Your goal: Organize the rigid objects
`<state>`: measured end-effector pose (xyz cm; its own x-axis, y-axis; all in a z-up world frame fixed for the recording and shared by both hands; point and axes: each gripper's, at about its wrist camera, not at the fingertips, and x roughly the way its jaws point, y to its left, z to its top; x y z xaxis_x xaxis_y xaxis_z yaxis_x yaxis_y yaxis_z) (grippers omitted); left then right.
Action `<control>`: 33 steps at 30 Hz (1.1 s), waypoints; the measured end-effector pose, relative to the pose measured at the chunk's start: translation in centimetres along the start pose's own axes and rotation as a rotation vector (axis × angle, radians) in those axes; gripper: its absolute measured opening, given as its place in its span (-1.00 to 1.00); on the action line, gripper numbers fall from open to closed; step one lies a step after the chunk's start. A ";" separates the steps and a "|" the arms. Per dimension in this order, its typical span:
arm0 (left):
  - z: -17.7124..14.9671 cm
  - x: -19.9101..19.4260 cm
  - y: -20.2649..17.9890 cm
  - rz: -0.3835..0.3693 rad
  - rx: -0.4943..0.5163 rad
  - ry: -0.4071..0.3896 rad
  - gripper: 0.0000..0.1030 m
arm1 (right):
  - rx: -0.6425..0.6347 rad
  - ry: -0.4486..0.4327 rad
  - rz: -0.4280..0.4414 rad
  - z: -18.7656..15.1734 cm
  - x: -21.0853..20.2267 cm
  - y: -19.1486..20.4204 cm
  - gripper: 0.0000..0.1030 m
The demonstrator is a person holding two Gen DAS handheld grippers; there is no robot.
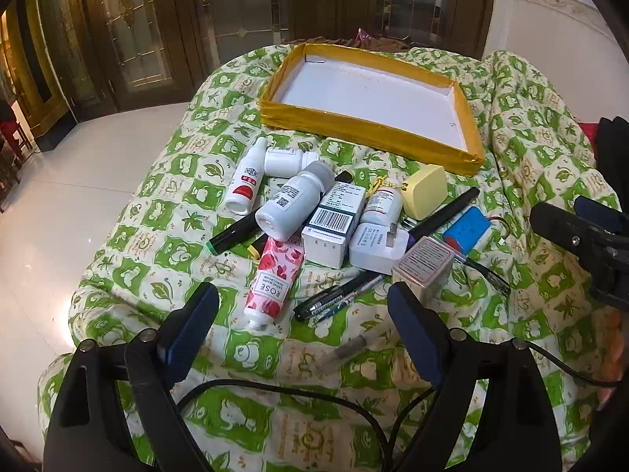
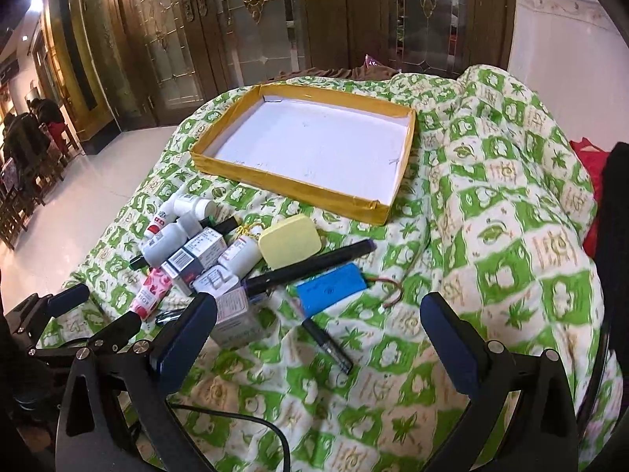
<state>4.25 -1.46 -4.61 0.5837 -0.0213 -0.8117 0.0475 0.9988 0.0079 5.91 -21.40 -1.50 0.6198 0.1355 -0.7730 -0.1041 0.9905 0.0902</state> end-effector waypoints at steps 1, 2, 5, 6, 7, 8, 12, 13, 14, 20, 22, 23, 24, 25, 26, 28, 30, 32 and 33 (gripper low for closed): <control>0.1 0.2 0.0 0.007 -0.001 0.000 0.71 | -0.004 -0.002 0.001 0.1 0.1 0.0 0.97; 0.1 0.3 0.0 0.013 -0.001 -0.002 0.71 | -0.008 -0.004 0.001 0.2 0.3 -0.1 0.97; 0.4 0.5 -0.3 0.028 0.008 -0.011 0.71 | -0.016 -0.011 -0.003 0.2 0.8 -0.2 0.97; 0.5 0.6 -0.5 0.030 0.013 -0.012 0.71 | -0.018 -0.012 -0.004 0.1 0.9 -0.3 0.97; 0.6 0.8 -0.6 0.031 0.018 -0.013 0.71 | -0.019 -0.012 -0.005 0.1 1.1 -0.3 0.97; 0.6 0.9 -0.8 0.029 0.023 -0.013 0.71 | -0.021 -0.009 -0.004 0.0 1.4 -0.4 0.97; 0.8 1.6 -1.7 -0.014 0.052 0.005 0.71 | -0.003 0.016 0.015 -0.2 2.2 -1.1 0.97; 0.8 1.8 -2.0 -0.034 0.066 0.015 0.71 | 0.009 0.020 0.018 -0.2 2.4 -1.4 0.97; 0.8 2.1 -2.5 -0.051 0.083 0.027 0.71 | 0.018 0.021 0.019 -0.1 2.4 -1.7 0.97; 0.6 3.5 -5.8 -0.111 0.229 0.068 0.71 | 0.065 0.019 0.019 0.4 2.6 -3.2 0.97; 0.9 4.3 -6.7 -0.131 0.259 0.090 0.66 | 0.076 0.023 0.020 0.5 2.7 -3.5 0.97; 1.0 4.6 -6.9 -0.140 0.262 0.104 0.63 | 0.082 0.027 0.021 0.6 2.8 -3.7 0.97; 1.2 5.1 -7.1 -0.150 0.264 0.118 0.60 | 0.088 0.031 0.022 0.6 2.8 -3.8 0.97; 1.4 5.5 -7.4 -0.159 0.264 0.131 0.54 | 0.093 0.036 0.023 0.6 2.9 -3.9 0.97; 1.4 6.0 -7.6 -0.165 0.267 0.142 0.46 | 0.095 0.039 0.023 0.6 3.0 -4.0 0.97; 1.4 6.8 -8.0 -0.184 0.272 0.174 0.05 | 0.098 0.046 0.023 0.5 3.1 -4.1 0.97; 1.2 7.1 -8.1 -0.220 0.268 0.196 -0.23 | 0.099 0.058 0.025 0.5 3.4 -4.3 0.97; 1.0 6.7 -8.0 -0.226 0.269 0.183 -0.24 | 0.106 0.073 0.033 0.5 3.6 -4.5 0.97; 1.0 6.4 -7.8 -0.237 0.261 0.177 -0.27 | 0.110 0.083 0.036 0.5 3.8 -4.6 0.95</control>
<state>8.47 -9.45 -9.28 0.3845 -0.2196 -0.8966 0.3821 0.9221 -0.0620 9.15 -25.48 -4.49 0.5498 0.1735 -0.8171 -0.0362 0.9822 0.1842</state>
